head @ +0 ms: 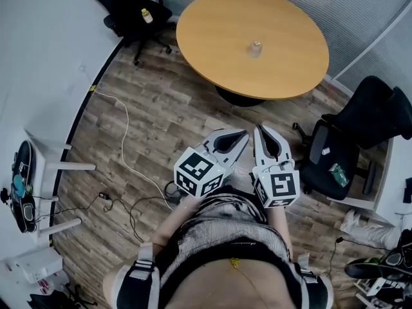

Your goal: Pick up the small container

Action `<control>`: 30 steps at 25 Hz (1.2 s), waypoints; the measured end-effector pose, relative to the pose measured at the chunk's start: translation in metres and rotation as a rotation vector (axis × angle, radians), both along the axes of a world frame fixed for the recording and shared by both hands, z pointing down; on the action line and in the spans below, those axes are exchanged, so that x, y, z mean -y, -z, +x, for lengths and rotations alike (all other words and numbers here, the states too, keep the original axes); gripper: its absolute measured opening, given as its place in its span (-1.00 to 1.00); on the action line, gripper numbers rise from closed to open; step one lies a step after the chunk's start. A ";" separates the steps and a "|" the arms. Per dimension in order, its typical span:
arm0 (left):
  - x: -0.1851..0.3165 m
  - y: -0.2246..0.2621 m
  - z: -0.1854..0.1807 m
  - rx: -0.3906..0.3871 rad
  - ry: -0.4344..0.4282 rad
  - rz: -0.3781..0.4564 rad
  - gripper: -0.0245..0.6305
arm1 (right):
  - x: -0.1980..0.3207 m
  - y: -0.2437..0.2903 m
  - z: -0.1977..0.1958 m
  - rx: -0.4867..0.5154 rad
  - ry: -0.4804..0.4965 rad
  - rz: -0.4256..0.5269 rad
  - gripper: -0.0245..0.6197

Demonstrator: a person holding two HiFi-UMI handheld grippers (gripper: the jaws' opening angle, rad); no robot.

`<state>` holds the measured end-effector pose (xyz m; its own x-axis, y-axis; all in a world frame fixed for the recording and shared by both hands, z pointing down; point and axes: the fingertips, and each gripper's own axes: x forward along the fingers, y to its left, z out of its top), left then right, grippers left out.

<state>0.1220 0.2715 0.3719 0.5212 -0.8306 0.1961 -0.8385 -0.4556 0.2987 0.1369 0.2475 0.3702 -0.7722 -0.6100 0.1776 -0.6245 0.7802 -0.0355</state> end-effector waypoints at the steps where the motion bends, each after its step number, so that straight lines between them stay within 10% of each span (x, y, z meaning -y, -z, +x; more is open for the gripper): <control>1: 0.003 0.000 -0.003 0.000 -0.001 -0.001 -0.91 | 0.002 0.000 -0.002 -0.002 -0.001 0.001 -0.86; 30: 0.030 -0.017 -0.091 -0.008 -0.085 -0.044 -0.91 | 0.025 -0.020 -0.079 -0.037 -0.109 -0.050 -0.86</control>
<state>0.0308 0.2417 0.3893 0.5912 -0.7739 0.2270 -0.7948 -0.5113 0.3269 0.0584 0.2223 0.3899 -0.6942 -0.6798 0.2367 -0.7071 0.7054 -0.0480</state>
